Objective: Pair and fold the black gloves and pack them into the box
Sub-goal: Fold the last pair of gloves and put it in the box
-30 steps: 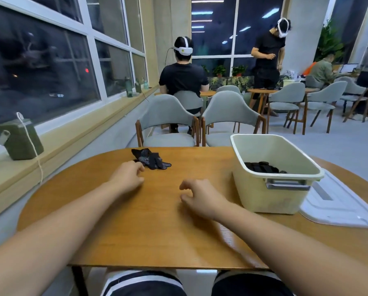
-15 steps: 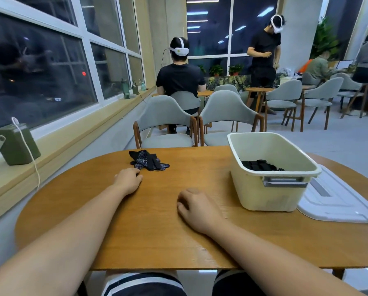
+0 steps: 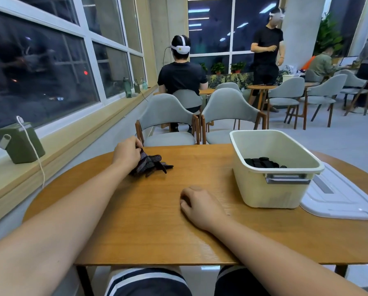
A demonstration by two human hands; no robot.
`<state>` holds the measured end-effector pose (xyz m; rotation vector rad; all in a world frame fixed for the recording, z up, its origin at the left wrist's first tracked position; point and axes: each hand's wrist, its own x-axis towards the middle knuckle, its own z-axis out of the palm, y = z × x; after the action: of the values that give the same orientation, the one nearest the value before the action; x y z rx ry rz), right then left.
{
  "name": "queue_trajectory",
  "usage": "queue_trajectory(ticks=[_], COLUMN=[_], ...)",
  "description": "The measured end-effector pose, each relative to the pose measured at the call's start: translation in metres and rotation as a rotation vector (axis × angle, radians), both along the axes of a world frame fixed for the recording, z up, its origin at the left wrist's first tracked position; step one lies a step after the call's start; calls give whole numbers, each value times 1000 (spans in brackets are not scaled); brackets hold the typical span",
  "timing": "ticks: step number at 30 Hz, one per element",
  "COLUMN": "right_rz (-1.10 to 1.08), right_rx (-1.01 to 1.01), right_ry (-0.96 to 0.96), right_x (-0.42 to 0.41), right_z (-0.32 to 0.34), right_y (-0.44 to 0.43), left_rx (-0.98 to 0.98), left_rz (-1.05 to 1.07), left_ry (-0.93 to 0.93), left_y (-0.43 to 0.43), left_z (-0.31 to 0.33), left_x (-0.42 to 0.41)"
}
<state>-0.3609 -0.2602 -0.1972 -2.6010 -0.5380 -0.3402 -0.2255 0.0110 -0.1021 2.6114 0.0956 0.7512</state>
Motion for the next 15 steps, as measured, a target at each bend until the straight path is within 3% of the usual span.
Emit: queue_trajectory(ticks=[11,15], right_rz=[-4,-31], right_rx=[46,159], right_ry=[-8,31], right_x=[3,4], right_z=[-4,1], right_y=[0,-3], left_rx=[-126,-280], left_rz=[-218,-292], left_ry=[-78,-137], left_y=[-27,-54], left_z=[47,50], left_x=[-28,-56])
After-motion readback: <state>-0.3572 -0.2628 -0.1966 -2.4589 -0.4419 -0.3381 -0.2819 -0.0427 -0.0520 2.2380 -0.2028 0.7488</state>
